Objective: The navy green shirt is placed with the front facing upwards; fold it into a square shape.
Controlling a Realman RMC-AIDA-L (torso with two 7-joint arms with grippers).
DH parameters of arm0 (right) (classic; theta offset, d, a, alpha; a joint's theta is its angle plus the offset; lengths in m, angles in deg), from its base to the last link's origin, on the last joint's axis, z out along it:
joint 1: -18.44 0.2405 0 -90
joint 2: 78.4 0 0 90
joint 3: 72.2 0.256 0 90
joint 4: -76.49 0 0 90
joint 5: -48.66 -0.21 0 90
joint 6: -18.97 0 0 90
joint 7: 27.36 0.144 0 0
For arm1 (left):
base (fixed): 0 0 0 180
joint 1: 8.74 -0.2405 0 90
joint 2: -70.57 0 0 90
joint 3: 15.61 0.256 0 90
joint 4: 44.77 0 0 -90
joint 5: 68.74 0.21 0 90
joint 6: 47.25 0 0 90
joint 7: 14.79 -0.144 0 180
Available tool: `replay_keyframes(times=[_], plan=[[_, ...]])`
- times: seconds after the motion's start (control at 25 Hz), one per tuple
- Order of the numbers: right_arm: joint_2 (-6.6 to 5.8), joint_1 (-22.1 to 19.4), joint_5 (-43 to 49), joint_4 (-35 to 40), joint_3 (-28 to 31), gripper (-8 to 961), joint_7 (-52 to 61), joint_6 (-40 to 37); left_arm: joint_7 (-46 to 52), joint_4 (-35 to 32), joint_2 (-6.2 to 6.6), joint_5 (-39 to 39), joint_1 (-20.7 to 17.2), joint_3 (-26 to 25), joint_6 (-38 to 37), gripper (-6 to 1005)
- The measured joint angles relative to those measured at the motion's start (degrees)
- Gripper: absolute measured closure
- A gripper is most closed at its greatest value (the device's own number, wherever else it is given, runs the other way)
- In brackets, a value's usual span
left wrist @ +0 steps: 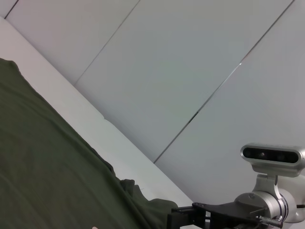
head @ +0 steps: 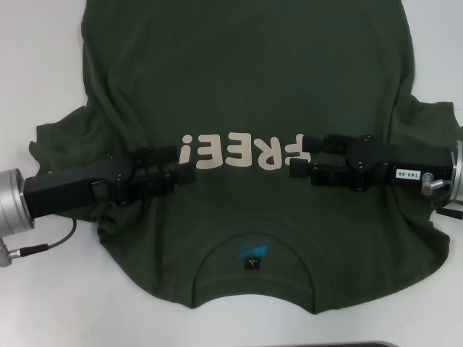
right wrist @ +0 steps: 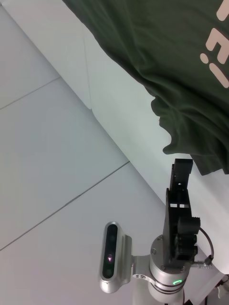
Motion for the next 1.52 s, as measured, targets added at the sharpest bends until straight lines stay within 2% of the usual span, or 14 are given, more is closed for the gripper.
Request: replay_keyframes(times=[0.88, 1.04, 1.32, 1.52], plan=[[0.23, 0.09, 0.0, -0.03, 0.0, 129, 0.06, 0.55, 0.06, 0.0, -0.25, 0.0, -0.07, 0.0, 0.21, 144], [0.38, 0.09, 0.0, -0.08, 0.0, 130, 0.19, 0.61, 0.06, 0.0, 0.15, 0.0, -0.08, 0.0, 0.7, 148], [0.43, 0.09, -0.06, -0.11, 0.03, 130, 0.57, 0.58, 4.75, -1.15, 2.1, 0.0, -0.58, -0.55, 4.26, 153], [0.44, 0.09, -0.3, -0.11, 0.26, 130, 0.78, 0.35, 9.99, -7.47, 1.99, 0.02, -2.65, -1.32, 5.23, 158]])
